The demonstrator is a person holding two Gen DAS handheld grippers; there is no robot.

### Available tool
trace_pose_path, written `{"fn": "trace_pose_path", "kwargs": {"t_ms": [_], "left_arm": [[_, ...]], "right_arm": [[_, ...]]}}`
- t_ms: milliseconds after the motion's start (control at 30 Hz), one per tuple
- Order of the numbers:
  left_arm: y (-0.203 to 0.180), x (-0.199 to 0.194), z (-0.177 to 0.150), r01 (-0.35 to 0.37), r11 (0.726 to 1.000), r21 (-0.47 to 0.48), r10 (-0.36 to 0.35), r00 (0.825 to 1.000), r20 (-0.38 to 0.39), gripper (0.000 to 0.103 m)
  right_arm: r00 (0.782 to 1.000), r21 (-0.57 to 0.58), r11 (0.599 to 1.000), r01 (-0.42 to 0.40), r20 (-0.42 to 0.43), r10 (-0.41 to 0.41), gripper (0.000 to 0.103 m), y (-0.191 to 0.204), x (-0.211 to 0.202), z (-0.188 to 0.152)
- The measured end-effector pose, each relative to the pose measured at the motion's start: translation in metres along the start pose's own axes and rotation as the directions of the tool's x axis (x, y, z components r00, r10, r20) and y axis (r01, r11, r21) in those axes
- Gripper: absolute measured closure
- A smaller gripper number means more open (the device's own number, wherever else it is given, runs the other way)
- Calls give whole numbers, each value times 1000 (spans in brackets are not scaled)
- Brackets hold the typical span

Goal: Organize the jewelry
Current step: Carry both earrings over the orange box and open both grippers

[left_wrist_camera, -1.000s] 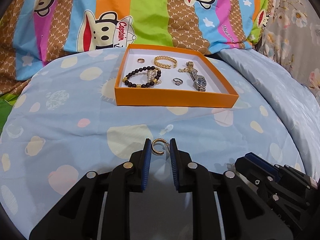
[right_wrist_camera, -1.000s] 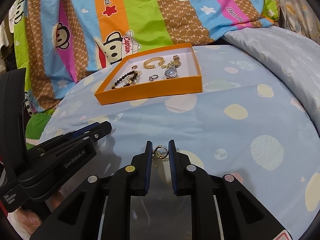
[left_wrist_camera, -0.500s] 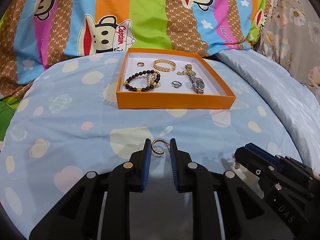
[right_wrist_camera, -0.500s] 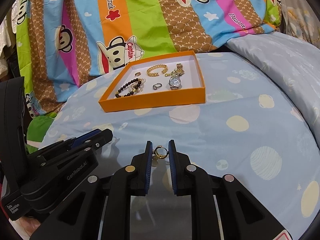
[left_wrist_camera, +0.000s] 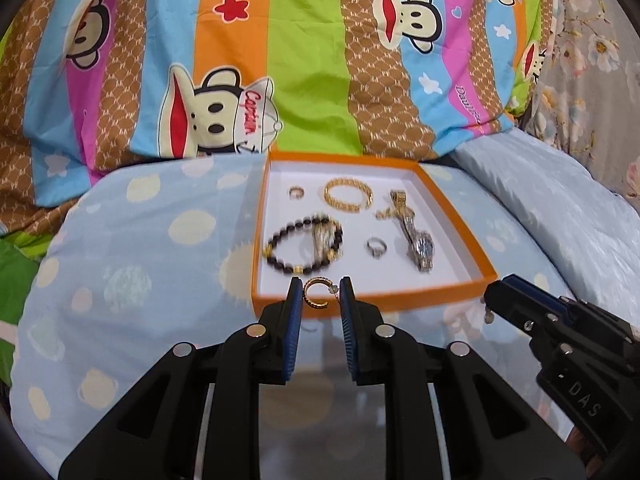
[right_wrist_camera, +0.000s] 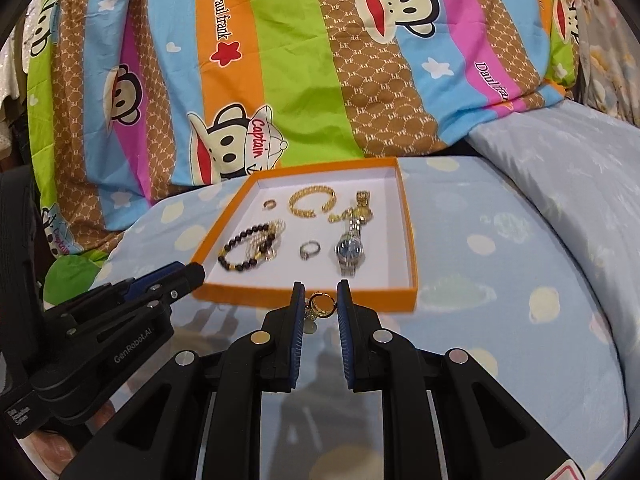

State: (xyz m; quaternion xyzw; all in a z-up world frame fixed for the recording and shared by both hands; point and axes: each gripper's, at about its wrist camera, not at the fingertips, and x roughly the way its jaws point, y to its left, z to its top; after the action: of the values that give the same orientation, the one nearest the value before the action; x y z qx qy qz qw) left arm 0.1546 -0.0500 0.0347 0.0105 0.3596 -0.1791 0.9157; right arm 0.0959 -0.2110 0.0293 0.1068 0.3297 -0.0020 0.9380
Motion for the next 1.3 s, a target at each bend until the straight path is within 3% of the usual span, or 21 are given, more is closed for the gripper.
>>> {"fn": "trace_pose_path", "kwargs": {"t_ms": [500, 867, 1300], "left_arm": [[-4, 53, 56, -27, 999, 29, 25, 998, 56, 85], [-1, 87, 67, -43, 999, 31, 42, 998, 43, 85], [0, 93, 65, -52, 998, 30, 51, 998, 33, 84]], "right_arm": [[1000, -3, 1000, -17, 22, 18, 88, 4, 57, 50], [1000, -3, 1000, -12, 9, 12, 88, 2, 87, 62], [1000, 0, 1000, -3, 8, 3, 87, 1, 92, 59]]}}
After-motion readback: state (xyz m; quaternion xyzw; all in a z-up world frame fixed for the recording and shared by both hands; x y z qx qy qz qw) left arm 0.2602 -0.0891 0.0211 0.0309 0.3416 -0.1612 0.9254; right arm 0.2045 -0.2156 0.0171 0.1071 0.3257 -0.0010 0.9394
